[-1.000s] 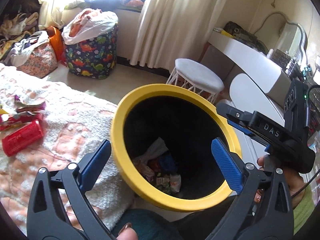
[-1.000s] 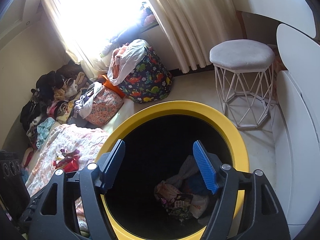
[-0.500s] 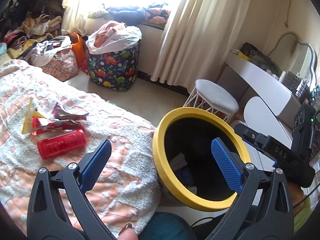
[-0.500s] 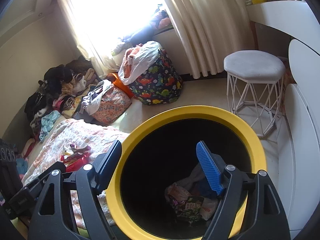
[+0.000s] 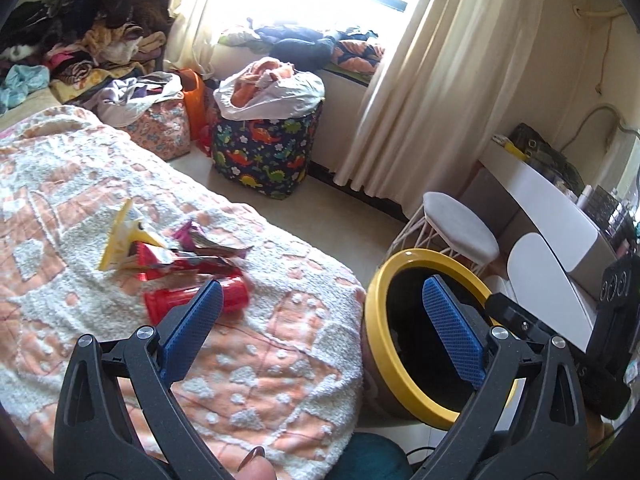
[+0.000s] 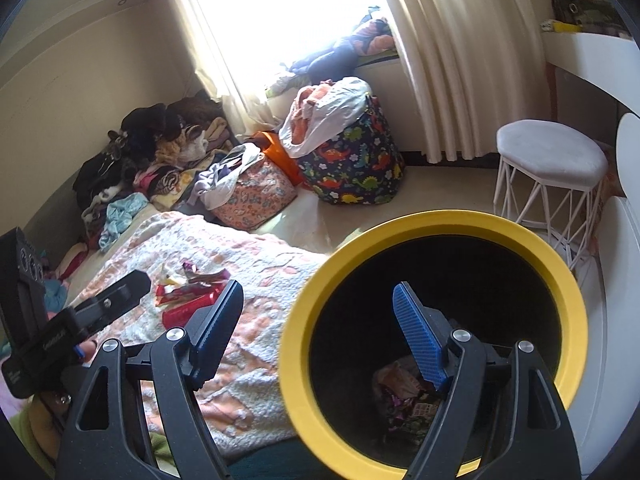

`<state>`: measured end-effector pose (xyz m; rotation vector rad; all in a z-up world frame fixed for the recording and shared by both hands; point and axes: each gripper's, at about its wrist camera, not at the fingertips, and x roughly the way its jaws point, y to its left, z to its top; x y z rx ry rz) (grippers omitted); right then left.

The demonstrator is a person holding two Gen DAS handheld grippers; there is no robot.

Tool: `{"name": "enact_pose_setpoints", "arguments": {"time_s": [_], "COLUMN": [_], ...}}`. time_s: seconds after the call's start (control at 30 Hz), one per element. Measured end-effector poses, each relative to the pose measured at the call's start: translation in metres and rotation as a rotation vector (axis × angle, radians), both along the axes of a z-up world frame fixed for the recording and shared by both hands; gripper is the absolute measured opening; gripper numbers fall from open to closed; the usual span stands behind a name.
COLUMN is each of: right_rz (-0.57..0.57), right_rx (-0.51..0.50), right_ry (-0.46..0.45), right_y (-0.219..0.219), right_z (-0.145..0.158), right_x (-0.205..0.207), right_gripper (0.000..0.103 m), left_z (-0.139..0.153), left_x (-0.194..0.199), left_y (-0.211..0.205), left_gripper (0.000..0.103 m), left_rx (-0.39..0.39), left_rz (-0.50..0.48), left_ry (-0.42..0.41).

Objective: Collect trash
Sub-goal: 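Move both open tools back to the trash on the bed, then grasp a red wrapper with the left tool while the right tool grasps the red can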

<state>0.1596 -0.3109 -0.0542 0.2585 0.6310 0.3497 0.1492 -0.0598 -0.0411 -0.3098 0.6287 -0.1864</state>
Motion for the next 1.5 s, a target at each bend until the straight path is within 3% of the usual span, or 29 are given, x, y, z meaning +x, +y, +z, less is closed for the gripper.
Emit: {"name": "enact_pose_setpoints", "arguments": {"time_s": [0.57,0.97,1.2,1.27,1.33,1.4,1.5], "right_rz": [0.159,0.207,0.207,0.208,0.208,0.209,0.208], "right_rx": [-0.048,-0.050,-0.022,-0.012,-0.006,-0.001,0.023], "right_ry": [0.007,0.084,0.158,0.177,0.194,0.214,0.244], "right_y": [0.071,0.112,0.132,0.137,0.143,0.149,0.155], "right_z": [0.002,-0.014,-0.035,-0.039,-0.043,-0.047,-0.054], "right_x": [0.004,0.035,0.052,0.056,0.059,0.063,0.070], "right_gripper": [0.075,0.075,0.075,0.075,0.075,0.075,0.075], "left_z": [-0.019,-0.053,-0.064,-0.066,-0.068,-0.069,-0.070], "left_x": [0.000,0.021,0.043,0.048,0.050,0.048,0.042], "left_y": [0.082,0.122,0.122,0.121,0.122,0.122,0.127], "left_gripper": [0.091,0.056,0.041,0.034,0.018,0.009,0.006], "left_rx": [-0.101,-0.292,-0.319,-0.327,-0.330,-0.332,-0.348], "left_rz": [0.166,0.199,0.168,0.155,0.140,0.130,0.125], "left_ry": [0.045,0.156,0.196,0.202,0.202,0.202,0.198]}}
